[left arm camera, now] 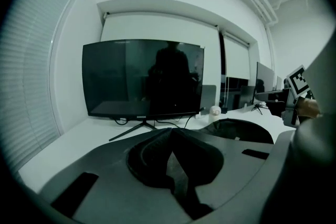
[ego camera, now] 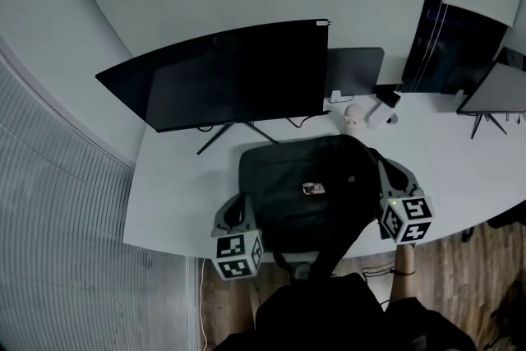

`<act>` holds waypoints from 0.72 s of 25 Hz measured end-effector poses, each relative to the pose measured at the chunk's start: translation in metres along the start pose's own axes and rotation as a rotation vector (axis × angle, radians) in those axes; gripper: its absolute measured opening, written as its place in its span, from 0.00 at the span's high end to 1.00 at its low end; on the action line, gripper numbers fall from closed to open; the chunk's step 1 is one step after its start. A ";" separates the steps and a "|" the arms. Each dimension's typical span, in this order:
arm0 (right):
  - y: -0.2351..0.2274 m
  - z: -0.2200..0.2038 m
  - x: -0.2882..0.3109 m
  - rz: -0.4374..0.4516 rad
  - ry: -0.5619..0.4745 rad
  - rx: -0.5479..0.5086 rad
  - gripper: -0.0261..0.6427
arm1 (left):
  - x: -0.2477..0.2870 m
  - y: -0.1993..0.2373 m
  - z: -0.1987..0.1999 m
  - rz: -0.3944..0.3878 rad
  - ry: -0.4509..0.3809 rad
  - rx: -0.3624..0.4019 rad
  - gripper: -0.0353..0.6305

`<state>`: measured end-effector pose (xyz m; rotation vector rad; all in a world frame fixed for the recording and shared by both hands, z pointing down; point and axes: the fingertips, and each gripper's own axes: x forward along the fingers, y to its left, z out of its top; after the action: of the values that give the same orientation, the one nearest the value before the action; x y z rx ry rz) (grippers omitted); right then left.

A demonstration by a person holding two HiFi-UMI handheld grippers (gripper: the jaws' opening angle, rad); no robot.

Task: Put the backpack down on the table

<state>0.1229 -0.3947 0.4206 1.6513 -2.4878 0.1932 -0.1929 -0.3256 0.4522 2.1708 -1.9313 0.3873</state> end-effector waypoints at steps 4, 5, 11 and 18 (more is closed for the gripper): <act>0.001 0.019 -0.010 0.026 -0.062 0.039 0.94 | -0.011 -0.001 0.023 -0.012 -0.081 -0.008 0.92; 0.001 0.024 -0.012 0.033 -0.075 0.045 0.94 | -0.014 -0.001 0.028 -0.012 -0.099 -0.009 0.92; 0.003 0.048 -0.028 0.071 -0.150 0.058 0.94 | -0.032 0.001 0.053 -0.001 -0.184 -0.019 0.92; 0.001 0.068 -0.044 0.082 -0.203 0.045 0.94 | -0.046 0.007 0.072 0.012 -0.256 -0.027 0.92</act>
<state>0.1351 -0.3676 0.3450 1.6632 -2.7218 0.0951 -0.2008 -0.3067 0.3685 2.2880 -2.0637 0.0872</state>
